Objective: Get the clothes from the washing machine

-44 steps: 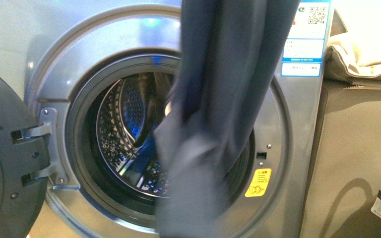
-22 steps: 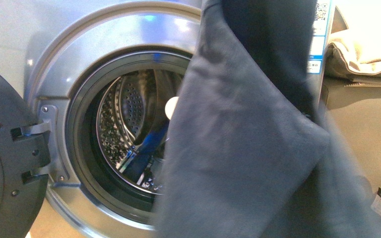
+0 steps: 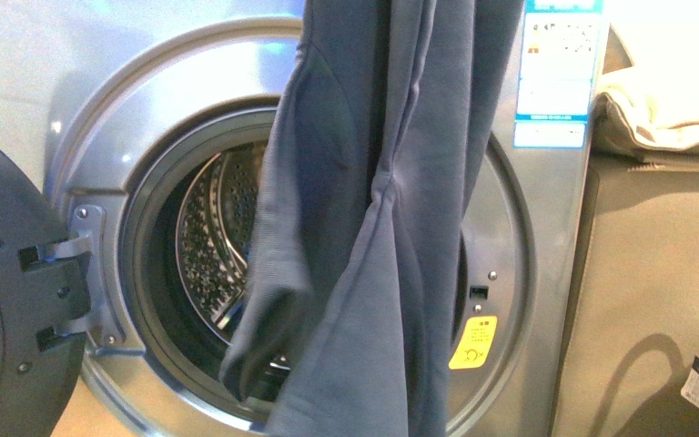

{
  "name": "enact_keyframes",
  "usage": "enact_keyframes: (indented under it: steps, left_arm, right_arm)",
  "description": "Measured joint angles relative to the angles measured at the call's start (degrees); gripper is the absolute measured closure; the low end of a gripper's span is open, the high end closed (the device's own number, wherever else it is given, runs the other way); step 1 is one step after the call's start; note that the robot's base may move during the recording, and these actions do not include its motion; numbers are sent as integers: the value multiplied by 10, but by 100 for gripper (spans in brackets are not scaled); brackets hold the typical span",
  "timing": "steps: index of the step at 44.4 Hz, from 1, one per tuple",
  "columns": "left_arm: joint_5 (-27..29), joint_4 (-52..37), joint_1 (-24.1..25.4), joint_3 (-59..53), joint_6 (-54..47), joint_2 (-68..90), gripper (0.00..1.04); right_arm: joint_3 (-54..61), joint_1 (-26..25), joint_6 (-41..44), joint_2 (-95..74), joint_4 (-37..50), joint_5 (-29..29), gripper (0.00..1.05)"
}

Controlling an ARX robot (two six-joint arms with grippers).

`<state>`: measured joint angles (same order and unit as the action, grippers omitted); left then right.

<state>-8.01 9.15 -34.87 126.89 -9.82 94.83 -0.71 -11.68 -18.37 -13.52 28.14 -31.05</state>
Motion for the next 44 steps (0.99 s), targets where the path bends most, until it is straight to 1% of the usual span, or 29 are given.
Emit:
enact_keyframes:
  steps: [1,5,8,12,17,21,27,35,40,44]
  left_arm:
    - [1,0,0,0,0,0,98]
    - [1,0,0,0,0,0,98]
    - [1,0,0,0,0,0,98]
    - [1,0,0,0,0,0,98]
    - [1,0,0,0,0,0,98]
    - [1,0,0,0,0,0,98]
    - [1,0,0,0,0,0,98]
    - [1,0,0,0,0,0,98]
    - [1,0,0,0,0,0,98]
    - [1,0,0,0,0,0,98]
  right_arm:
    - [-6,0,-11,-28,27,-6,8]
    - [-38,21,-20,-101,83,2,8]
    - [-83,61,-13,-170,125,19,8]
    - [-158,130,16,-277,172,48,8]
    - [-237,208,57,-393,199,65,8]
    - [-292,250,66,-460,208,69,8]
    - [-355,313,78,-537,223,116,8]
    - [-402,370,100,-599,241,155,8]
    - [-433,389,116,-636,252,178,8]
    - [-458,395,135,-665,261,206,8]
